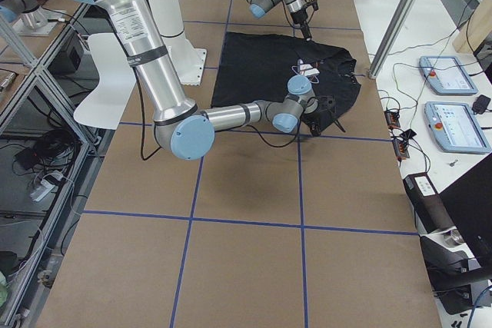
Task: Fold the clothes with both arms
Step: 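Grasp the sleeve nearest the right gripper with the right gripper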
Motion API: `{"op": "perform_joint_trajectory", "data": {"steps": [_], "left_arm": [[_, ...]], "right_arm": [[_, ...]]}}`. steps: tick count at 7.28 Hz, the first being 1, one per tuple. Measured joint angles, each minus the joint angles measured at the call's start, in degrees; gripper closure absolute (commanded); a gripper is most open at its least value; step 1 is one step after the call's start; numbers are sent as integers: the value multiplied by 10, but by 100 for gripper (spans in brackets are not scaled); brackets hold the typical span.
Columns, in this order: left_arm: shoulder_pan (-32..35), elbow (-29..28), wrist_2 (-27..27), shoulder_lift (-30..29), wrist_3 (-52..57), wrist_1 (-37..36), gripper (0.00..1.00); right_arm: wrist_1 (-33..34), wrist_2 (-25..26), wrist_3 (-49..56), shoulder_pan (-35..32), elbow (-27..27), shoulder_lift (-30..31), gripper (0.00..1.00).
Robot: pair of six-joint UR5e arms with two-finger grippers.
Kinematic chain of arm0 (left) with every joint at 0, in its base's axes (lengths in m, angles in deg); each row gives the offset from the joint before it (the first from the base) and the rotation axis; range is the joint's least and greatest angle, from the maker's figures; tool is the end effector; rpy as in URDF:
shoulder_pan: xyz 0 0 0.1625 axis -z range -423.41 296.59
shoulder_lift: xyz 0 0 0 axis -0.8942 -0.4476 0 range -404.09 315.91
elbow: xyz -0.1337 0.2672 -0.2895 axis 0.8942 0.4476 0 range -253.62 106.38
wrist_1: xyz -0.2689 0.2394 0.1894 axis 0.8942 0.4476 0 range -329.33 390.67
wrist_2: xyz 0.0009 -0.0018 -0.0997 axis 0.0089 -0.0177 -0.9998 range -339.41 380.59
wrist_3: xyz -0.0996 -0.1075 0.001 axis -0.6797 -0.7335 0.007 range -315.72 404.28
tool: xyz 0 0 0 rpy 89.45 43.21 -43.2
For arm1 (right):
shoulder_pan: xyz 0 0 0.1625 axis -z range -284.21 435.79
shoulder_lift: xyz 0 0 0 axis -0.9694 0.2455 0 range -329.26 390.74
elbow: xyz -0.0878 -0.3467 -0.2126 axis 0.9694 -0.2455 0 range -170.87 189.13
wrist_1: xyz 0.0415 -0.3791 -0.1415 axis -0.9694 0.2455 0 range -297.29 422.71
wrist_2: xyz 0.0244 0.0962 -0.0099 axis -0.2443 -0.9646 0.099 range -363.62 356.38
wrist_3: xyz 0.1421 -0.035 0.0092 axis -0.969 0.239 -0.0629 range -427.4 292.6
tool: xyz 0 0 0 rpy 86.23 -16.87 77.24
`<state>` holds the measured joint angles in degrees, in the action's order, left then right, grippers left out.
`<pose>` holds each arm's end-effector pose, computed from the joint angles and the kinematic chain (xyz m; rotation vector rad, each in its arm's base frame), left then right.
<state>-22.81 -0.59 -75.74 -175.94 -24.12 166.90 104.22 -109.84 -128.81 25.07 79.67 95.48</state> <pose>0.5285 -0.6071 0.2636 0.5595 1.1135 -0.2190 -0.3922 -0.6254 0.5012 0.3997 -0.8926 0.2209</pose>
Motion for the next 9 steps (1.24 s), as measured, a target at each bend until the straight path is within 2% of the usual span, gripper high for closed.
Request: {"op": "perform_joint_trajectory", "data": {"steps": [1, 2, 3, 5, 6, 9], "left_arm": [[0, 0, 0, 0, 0, 0, 0], [0, 0, 0, 2, 0, 0, 0], [0, 0, 0, 3, 0, 0, 0], [0, 0, 0, 5, 0, 0, 0], [0, 0, 0, 5, 0, 0, 0], [0, 0, 0, 5, 1, 0, 0]], "right_arm": [[0, 6, 0, 3, -3, 0, 33], [-1, 11, -1, 6, -4, 0, 48], [-1, 14, -1, 8, -5, -1, 57], [-1, 15, -1, 9, -5, -1, 90], [-1, 15, 0, 10, -4, -1, 100], [-5, 13, -1, 4, 6, -1, 100]]}}
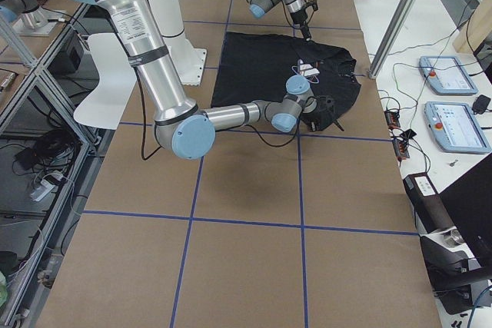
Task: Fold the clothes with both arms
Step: 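Grasp the sleeve nearest the right gripper with the right gripper, then fold the held sleeve inward over the shirt with the right gripper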
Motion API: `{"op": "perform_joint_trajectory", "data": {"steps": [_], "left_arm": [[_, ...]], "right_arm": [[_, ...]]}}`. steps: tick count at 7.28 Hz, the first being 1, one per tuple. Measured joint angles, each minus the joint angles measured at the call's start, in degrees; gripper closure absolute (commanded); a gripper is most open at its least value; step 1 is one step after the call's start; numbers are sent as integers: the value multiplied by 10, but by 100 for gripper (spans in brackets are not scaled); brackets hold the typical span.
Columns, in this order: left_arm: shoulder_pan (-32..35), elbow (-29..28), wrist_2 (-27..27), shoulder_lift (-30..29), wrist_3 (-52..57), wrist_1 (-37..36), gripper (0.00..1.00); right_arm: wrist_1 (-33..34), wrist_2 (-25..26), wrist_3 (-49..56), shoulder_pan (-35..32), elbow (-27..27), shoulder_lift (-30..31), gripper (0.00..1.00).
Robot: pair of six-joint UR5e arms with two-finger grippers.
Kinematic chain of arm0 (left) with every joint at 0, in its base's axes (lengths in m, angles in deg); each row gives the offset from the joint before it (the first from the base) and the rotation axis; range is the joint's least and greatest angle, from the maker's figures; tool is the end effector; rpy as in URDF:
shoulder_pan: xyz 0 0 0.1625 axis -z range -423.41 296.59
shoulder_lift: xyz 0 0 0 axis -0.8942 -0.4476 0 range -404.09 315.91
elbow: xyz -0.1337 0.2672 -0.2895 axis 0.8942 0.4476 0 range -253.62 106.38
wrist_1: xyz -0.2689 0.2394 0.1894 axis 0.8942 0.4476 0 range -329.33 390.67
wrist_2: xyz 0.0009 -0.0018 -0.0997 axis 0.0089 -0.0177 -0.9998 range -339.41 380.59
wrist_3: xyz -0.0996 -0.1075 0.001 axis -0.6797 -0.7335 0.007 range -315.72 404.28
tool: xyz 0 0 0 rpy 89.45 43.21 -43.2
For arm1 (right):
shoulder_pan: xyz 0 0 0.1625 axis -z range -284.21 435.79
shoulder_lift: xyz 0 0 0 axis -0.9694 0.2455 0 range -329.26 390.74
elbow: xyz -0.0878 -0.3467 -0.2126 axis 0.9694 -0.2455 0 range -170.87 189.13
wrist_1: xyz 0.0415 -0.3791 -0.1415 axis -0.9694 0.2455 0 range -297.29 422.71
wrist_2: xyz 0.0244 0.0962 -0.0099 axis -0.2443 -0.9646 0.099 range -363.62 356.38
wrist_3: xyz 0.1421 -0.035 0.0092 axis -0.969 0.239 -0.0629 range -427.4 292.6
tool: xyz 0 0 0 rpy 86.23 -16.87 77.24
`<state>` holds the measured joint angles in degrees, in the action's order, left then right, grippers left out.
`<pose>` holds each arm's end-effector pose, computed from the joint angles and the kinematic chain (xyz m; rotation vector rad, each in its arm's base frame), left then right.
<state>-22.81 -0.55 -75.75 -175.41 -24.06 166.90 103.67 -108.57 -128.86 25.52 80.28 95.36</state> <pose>0.5276 -0.6064 0.2706 0.5554 1.1060 -0.2191 -0.3953 -0.6250 0.4926 0.4272 -0.8987 0.2210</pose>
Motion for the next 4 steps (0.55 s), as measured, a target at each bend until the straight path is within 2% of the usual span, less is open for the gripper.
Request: {"op": "perform_joint_trajectory", "data": {"steps": [2, 4], "left_arm": [[6, 9, -12, 4, 25, -6, 0], [34, 48, -47, 37, 95, -26, 0]], "right_arm": [[2, -3, -2, -7, 22, -6, 100], [45, -5, -20, -8, 30, -48, 100]]}}
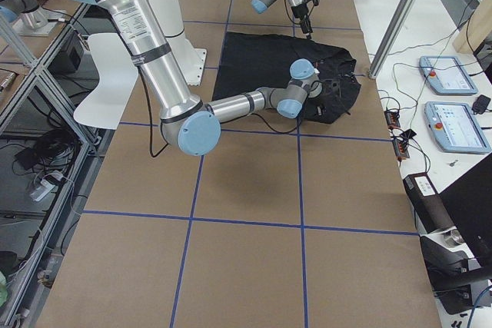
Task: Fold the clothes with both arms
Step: 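Fold the held sleeve inward over the shirt with the right gripper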
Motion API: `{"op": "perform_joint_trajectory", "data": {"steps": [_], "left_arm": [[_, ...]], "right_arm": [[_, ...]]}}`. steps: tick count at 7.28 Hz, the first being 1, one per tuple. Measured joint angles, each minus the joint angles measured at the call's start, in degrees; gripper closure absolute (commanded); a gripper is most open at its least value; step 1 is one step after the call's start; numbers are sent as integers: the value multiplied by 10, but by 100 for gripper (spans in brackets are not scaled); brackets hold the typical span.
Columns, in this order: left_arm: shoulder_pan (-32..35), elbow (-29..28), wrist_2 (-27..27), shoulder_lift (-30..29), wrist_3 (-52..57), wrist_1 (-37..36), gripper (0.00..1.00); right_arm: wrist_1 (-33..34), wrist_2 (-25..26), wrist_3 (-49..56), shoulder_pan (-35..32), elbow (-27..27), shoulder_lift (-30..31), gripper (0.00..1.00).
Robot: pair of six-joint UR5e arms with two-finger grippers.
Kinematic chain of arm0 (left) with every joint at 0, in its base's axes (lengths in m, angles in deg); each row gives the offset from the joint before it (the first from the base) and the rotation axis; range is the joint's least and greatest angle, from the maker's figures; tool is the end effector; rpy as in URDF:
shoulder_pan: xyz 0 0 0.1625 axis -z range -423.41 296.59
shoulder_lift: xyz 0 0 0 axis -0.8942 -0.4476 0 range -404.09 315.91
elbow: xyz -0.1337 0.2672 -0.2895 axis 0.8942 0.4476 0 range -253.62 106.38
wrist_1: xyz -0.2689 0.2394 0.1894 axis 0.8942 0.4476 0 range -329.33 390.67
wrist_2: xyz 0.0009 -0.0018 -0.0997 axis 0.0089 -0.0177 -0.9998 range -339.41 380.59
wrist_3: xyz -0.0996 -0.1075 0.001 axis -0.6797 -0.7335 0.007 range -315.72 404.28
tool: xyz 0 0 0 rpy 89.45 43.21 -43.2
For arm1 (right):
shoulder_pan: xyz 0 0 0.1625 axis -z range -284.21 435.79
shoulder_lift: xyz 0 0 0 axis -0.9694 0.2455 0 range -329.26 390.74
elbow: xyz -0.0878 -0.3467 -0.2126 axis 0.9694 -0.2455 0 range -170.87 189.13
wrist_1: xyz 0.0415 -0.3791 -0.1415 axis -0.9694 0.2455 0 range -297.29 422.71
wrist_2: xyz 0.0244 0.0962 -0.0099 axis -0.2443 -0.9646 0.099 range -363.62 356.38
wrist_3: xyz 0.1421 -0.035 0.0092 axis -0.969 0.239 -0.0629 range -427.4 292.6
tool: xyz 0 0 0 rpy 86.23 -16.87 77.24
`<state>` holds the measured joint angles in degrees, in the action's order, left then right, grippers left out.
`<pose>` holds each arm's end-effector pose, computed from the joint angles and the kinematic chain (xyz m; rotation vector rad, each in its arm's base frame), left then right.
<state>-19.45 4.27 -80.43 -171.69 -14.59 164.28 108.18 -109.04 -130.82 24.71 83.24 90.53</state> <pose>0.4818 -0.6108 0.2849 0.5989 1.0553 -0.0797 -0.4005 -0.6461 0.4148 0.4500 -0.9506 0.2494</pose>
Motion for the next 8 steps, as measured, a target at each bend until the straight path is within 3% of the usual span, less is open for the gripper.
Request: {"op": "perform_joint_trajectory", "data": {"steps": [2, 4, 7, 8], "left_arm": [[28, 45, -29, 49, 52, -6, 0], [35, 65, -35, 70, 64, -7, 0], [36, 68, -36, 73, 66, -7, 0], [36, 68, -36, 73, 66, -6, 0]], "right_arm": [[83, 11, -44, 18, -5, -79, 100], [149, 68, -92, 57, -44, -166, 100], [160, 117, -115, 96, -102, -220, 100], [161, 121, -115, 101, -105, -222, 2]]}}
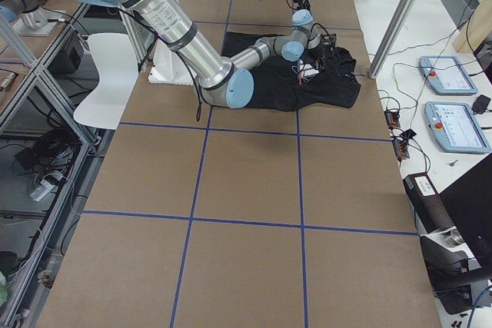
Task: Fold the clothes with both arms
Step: 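Fold the held sleeve inward over the shirt with the right gripper, then move both grippers down to the shirt's hem corners nearest the robot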
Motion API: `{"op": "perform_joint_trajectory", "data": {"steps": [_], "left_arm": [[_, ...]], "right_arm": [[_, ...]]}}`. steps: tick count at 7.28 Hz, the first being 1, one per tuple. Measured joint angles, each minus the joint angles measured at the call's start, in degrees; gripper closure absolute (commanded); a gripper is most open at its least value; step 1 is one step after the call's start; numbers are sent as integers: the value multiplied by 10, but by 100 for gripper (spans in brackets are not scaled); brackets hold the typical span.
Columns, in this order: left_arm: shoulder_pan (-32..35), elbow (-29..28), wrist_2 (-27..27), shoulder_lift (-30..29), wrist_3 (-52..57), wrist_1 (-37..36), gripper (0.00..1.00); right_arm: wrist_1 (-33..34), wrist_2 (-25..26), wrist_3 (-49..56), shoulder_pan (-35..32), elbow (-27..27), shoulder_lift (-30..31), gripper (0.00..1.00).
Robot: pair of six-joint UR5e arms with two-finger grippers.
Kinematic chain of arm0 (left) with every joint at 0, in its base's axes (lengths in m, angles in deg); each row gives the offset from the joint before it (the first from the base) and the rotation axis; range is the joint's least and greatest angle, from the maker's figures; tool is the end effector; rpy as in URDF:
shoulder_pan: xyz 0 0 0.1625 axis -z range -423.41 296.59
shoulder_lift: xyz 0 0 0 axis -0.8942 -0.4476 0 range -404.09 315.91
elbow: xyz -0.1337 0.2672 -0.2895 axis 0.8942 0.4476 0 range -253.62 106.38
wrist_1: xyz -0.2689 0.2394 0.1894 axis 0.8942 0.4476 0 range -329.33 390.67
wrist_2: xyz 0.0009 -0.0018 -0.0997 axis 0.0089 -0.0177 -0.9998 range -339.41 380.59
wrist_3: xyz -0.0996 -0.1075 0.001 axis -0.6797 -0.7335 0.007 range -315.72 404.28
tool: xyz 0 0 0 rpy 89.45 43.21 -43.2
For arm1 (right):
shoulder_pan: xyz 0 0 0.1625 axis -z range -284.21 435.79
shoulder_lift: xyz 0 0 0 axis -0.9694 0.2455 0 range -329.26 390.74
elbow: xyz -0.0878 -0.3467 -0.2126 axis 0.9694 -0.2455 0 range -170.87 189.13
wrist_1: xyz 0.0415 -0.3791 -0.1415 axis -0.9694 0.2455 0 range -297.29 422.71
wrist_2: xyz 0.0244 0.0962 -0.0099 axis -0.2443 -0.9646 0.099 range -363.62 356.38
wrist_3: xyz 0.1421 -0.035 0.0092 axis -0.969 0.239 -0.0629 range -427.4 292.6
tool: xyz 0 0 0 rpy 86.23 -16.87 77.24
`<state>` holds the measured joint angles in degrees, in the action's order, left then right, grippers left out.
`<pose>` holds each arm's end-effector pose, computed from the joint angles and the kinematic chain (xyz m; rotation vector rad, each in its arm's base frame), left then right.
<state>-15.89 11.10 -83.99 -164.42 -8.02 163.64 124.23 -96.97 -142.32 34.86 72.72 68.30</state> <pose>0.4200 -0.6013 0.3195 0.6338 1.0191 0.0009 -0.5622 -0.6526 0.2513 0.4017 -0.8710 0.3885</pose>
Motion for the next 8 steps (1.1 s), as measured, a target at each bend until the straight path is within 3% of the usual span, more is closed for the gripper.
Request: {"op": "perform_joint_trajectory", "data": {"steps": [3, 5, 6, 8], "left_arm": [[0, 0, 0, 0, 0, 0, 0], [-1, 5, 2, 2, -5, 0, 0], [-2, 14, 1, 5, -6, 0, 0], [-5, 55, -10, 41, -24, -1, 0]], "right_arm": [[3, 9, 0, 7, -1, -3, 0], [32, -11, 4, 3, 25, -1, 0], [74, -29, 7, 0, 69, 13, 0], [147, -42, 18, 0, 208, 97, 0]]}}
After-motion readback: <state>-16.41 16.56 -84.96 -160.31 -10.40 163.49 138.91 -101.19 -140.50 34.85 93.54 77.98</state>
